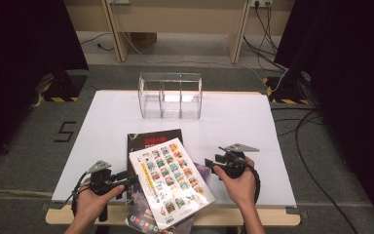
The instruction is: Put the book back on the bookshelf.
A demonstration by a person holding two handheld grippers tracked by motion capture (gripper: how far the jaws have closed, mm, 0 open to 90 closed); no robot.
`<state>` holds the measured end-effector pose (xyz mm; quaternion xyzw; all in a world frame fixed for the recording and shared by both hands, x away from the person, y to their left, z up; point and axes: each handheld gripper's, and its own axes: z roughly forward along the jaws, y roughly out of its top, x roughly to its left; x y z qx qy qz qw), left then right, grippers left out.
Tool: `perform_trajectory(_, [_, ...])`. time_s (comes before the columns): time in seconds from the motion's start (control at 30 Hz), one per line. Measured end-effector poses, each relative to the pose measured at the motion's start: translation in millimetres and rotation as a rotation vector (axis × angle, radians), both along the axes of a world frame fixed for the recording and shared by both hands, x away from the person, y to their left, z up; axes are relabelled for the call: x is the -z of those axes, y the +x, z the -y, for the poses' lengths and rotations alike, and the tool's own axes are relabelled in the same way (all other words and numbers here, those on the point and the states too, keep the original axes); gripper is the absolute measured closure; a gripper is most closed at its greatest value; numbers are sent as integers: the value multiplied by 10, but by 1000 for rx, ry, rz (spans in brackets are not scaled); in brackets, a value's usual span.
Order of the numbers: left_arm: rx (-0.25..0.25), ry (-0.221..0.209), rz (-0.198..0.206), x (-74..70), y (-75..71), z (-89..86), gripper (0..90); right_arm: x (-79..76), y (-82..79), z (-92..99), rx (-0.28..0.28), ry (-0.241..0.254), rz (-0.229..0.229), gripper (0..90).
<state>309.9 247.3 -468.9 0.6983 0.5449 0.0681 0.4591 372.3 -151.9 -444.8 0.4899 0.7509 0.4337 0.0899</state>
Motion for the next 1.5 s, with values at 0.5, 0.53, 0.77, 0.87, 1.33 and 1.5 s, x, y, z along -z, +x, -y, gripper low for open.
perform_trajectory(0.5, [11, 25, -60, 12, -48, 90, 492, 28, 94, -368, -134, -42, -126, 507])
perform_trajectory(0.53, [15, 25, -60, 10, -48, 93, 503, 47, 84, -402, -140, -44, -150, 507])
perform_trajectory(0.77, [13, -56, -94, 10, 28, 51, 520, 147, 75, -451, -145, -26, -204, 506])
perform_trajectory(0.87, [12, -83, -103, -17, 62, 66, 511, 169, 61, -492, -151, -21, -210, 492])
perform_trajectory(1.33, [-47, -85, -165, 17, 368, 198, 573, 166, 53, -497, -117, -26, -229, 480])
perform_trajectory(1.5, [-50, -91, -158, 21, 663, 276, 587, 137, 30, -460, -92, -45, -246, 483])
